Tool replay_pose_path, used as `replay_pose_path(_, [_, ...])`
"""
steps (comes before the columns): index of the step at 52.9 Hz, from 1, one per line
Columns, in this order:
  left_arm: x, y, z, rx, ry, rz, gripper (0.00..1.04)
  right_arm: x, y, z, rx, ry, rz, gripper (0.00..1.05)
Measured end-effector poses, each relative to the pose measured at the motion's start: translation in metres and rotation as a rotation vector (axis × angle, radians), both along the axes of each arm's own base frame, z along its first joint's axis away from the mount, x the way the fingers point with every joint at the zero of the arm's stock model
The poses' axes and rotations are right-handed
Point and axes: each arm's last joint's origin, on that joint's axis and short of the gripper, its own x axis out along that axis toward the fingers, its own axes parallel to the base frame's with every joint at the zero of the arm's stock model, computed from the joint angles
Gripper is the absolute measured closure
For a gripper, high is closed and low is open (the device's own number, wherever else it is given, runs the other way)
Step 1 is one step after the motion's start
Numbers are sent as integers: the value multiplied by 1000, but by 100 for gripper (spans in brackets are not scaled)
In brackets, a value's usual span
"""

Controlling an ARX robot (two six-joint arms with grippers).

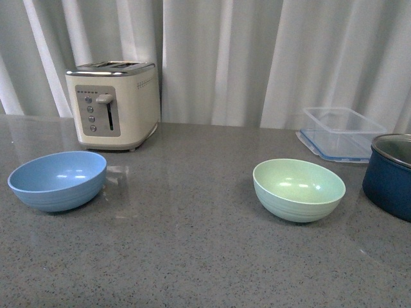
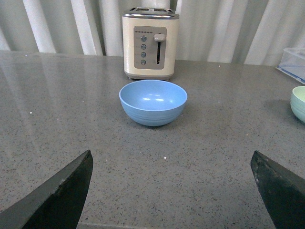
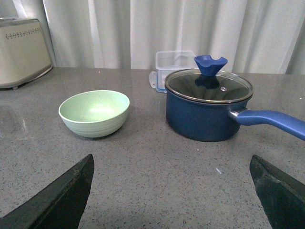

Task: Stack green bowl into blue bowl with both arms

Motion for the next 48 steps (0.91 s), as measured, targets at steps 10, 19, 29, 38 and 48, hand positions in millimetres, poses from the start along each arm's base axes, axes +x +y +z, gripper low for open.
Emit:
replay_pose_path(10, [0, 0, 0, 0, 0, 0, 7, 0, 0, 0, 0, 0, 0, 10])
replay_pose_path(19, [0, 0, 0, 0, 0, 0, 7, 0, 0, 0, 0, 0, 0, 10])
replay_pose_path(29, [0, 0, 0, 0, 0, 0, 7, 0, 0, 0, 0, 0, 0, 10])
replay_pose_path(38, [0, 0, 0, 0, 0, 0, 7, 0, 0, 0, 0, 0, 0, 10])
replay_pose_path(48, [6, 6, 14, 51, 420, 335, 7, 0, 0, 0, 0, 0, 0, 10])
